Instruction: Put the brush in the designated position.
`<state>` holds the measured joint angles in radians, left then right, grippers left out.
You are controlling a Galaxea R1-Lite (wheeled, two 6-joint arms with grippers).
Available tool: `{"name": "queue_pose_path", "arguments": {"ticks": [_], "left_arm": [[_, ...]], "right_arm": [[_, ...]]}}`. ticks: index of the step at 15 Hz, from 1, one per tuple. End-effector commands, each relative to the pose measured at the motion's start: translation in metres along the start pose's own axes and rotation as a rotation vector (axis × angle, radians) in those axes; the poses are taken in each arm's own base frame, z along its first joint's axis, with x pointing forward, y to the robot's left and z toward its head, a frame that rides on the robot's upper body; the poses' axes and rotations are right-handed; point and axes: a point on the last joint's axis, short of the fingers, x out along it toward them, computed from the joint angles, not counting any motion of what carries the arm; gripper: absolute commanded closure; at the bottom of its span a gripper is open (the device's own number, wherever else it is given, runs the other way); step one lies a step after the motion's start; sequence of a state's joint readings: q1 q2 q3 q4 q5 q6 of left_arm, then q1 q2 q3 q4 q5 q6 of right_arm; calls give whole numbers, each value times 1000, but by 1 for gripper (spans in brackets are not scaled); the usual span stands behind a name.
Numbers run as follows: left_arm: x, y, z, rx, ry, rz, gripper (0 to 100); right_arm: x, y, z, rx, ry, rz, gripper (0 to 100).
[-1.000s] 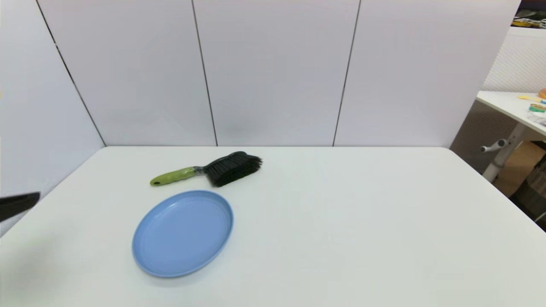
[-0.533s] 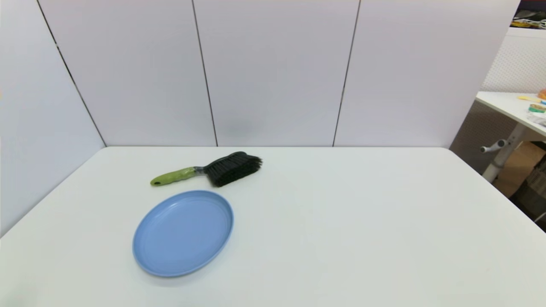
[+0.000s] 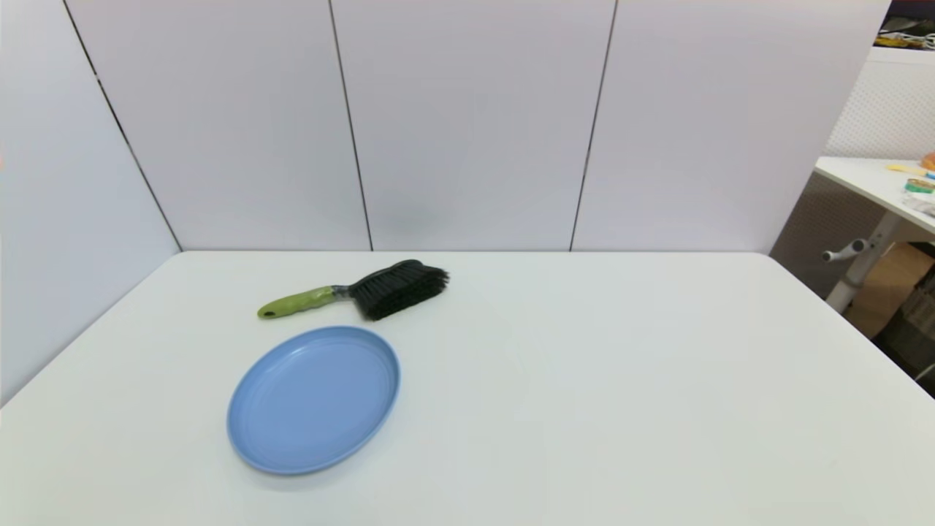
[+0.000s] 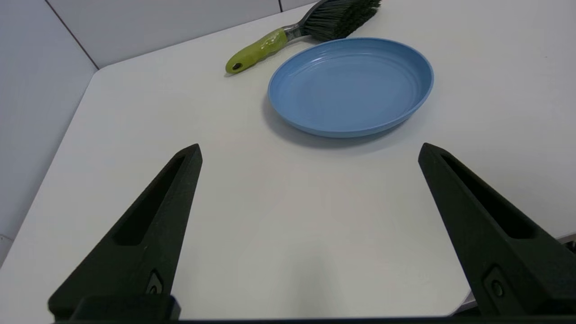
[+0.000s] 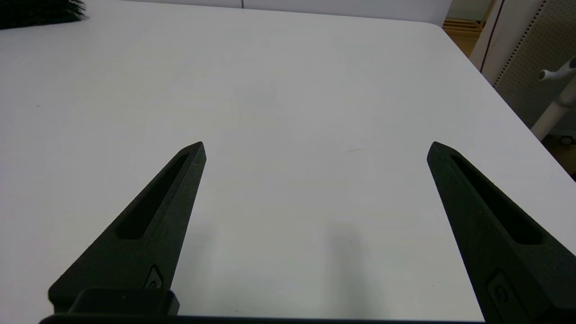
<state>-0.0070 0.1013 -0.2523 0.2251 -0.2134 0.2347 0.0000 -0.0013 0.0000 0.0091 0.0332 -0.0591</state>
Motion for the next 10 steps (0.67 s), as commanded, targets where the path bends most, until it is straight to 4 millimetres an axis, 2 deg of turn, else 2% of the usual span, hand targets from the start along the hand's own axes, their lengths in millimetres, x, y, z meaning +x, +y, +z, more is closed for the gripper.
{"name": "queue_pose_path", "arguments": {"ticks": [1, 5, 6, 10], "left_arm": [[7, -5, -33, -45, -41, 71, 0], [12, -4, -40, -88, -65, 150, 0], [16, -4, -50, -103, -25, 182, 0], [15, -4, -48, -114, -33, 187, 0]], "right_arm": [[0, 0, 0, -1, 0, 1, 0], [0, 0, 0, -1, 0, 1, 0], [0, 0, 0, -1, 0, 1, 0], [0, 0, 0, -1, 0, 1, 0]]}}
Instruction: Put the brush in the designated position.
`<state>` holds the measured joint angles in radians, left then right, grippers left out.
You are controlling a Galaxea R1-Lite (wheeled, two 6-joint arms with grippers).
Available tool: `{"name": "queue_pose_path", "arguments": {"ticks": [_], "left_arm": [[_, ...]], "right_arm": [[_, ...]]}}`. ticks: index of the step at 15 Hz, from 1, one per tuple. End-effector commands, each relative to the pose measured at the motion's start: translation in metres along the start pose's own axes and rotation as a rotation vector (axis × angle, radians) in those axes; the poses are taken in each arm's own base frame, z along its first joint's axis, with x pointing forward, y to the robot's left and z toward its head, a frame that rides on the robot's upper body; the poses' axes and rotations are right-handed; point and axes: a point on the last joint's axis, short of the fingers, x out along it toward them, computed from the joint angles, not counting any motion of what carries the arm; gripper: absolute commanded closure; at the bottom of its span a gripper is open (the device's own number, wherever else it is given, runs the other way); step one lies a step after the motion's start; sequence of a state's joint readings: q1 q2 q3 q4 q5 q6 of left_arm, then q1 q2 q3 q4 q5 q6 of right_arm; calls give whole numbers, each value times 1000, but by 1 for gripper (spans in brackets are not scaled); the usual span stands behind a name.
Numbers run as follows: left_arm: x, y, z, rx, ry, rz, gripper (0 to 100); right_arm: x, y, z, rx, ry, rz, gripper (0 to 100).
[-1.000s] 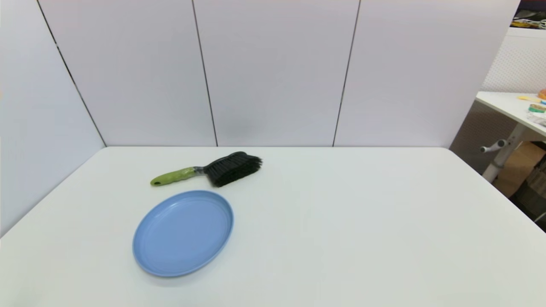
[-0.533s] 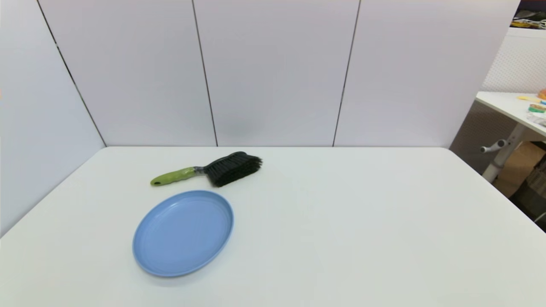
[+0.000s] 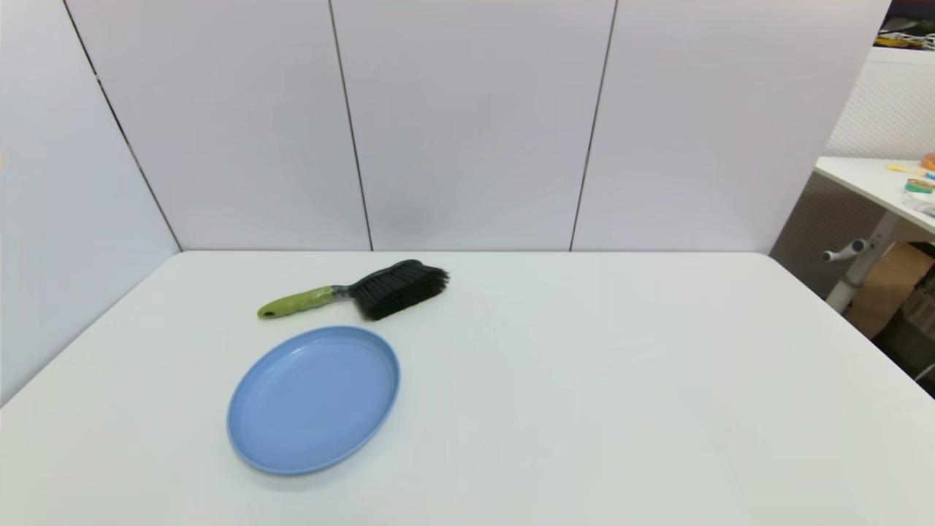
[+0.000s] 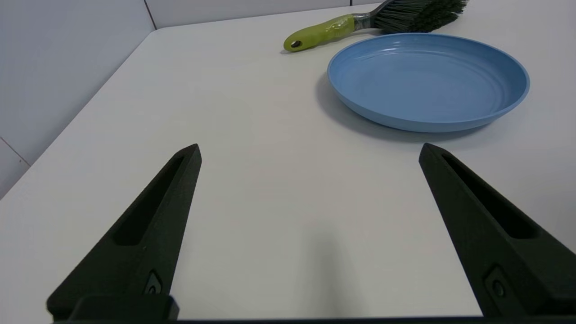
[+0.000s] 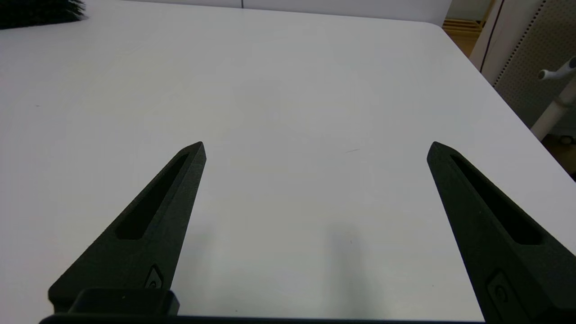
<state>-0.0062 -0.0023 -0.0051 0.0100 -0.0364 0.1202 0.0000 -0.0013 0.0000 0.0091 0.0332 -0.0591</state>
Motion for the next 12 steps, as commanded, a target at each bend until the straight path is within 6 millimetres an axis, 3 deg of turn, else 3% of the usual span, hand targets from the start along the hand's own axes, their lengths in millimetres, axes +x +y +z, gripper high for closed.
{"name": "queue_pose_path", "arguments": {"ticks": [1, 12], "left_arm": [[1, 0, -1, -10, 7, 0, 0], [1, 0, -1, -13, 8, 2, 0]], "right_arm": [[0, 0, 0, -1, 0, 1, 0], [0, 0, 0, -1, 0, 1, 0]]}}
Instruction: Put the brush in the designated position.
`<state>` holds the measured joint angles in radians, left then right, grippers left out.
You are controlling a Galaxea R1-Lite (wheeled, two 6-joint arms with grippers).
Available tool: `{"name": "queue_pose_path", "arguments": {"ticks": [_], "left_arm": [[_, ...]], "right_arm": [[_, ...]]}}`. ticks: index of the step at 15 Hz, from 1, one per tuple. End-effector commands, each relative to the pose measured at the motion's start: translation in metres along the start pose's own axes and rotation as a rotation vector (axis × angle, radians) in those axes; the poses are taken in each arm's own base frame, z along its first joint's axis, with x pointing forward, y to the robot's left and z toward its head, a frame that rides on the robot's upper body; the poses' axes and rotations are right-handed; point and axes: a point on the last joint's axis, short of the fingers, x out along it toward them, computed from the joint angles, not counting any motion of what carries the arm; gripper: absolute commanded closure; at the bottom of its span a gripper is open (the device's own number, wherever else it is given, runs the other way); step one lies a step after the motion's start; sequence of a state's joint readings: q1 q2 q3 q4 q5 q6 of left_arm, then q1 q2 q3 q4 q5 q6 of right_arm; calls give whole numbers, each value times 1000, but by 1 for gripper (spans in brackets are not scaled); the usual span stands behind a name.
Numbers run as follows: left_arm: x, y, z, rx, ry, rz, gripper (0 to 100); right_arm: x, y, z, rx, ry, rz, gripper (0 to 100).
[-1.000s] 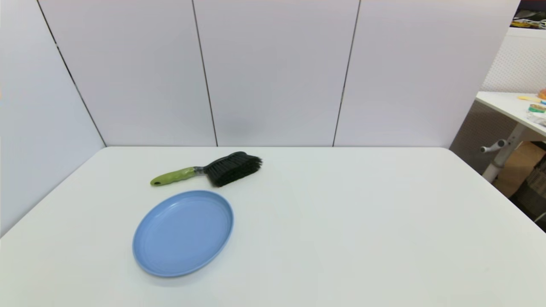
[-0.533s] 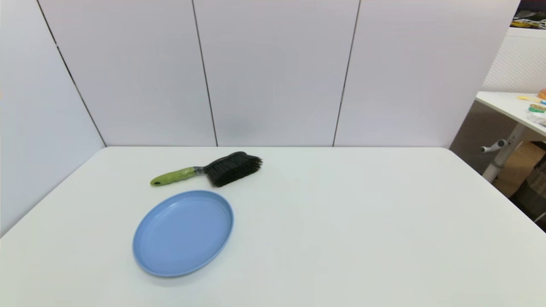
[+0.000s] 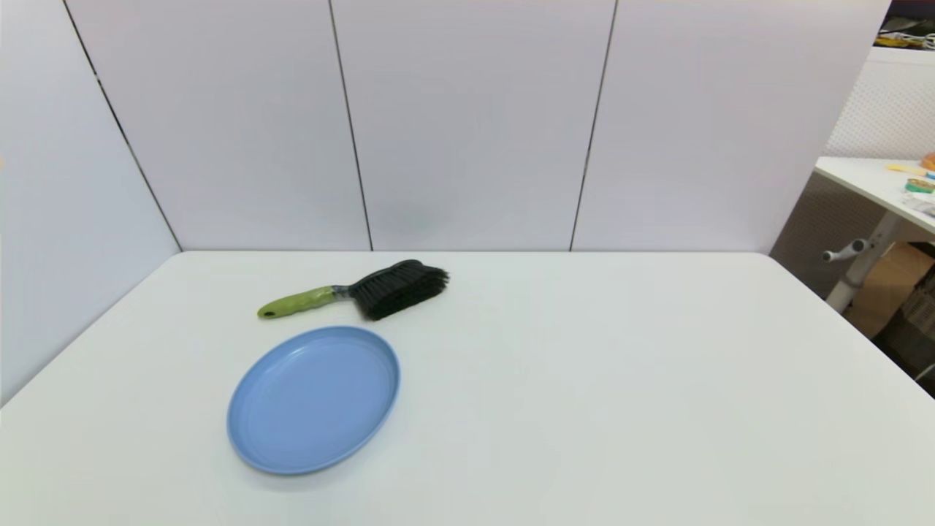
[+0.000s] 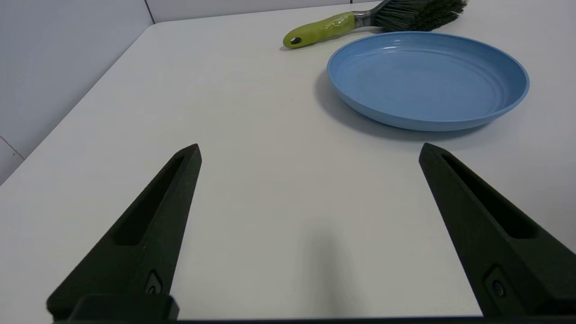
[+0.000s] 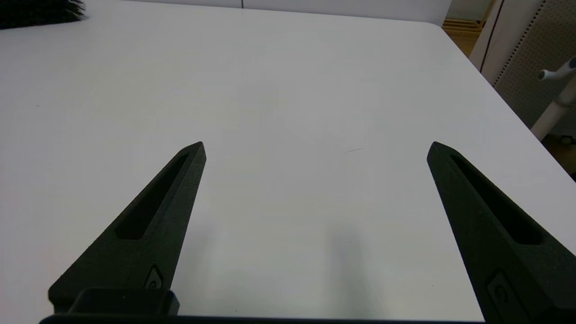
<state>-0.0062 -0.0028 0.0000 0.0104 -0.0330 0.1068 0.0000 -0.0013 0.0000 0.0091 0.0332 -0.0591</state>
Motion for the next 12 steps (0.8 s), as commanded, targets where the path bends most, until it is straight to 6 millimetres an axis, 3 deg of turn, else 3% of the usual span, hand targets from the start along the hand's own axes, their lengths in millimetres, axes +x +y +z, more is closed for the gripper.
{"name": "queue_pose_path", "arguments": {"ticks": [1, 12], "left_arm": [[0, 0, 0, 0, 3, -1, 0], [0, 0, 0, 0, 3, -1, 0]], "right_arm": [[0, 0, 0, -5, 0, 1, 0], [0, 0, 0, 13, 0, -4, 0]]}}
